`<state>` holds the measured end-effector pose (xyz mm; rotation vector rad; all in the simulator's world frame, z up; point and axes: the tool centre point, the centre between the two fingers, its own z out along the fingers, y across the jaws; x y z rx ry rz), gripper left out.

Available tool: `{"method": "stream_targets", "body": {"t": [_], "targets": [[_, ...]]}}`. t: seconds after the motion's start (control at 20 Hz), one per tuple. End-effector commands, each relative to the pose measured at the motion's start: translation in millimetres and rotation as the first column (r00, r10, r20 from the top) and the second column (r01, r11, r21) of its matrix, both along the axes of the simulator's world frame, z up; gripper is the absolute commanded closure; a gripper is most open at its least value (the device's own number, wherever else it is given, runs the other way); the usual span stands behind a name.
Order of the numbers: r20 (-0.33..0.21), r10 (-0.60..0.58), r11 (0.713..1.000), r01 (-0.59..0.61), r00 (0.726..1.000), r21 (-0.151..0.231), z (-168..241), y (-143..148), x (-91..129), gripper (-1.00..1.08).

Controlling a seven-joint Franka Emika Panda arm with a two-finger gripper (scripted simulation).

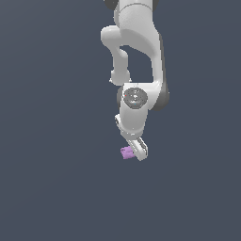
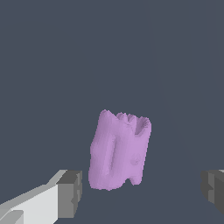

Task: Pick up the object and move it to a goal position.

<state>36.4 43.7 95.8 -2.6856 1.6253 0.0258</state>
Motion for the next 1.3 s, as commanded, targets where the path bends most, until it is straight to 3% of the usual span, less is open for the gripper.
{"method": "stream_targets", "body": {"t": [0.0, 0.5, 0.9, 1.25], "targets": [[0.003, -0.055, 0.998, 0.055, 0.998, -0.003, -3, 1, 3, -0.92], [0.012, -0.175, 0.985, 0.175, 0.985, -0.01, -9, 2, 9, -0.92], [0.012, -0.181, 0.983, 0.181, 0.983, -0.01, -14, 2, 9, -0.92], [0.013, -0.184, 0.983, 0.184, 0.983, -0.01, -47, 2, 8, -0.92]]}}
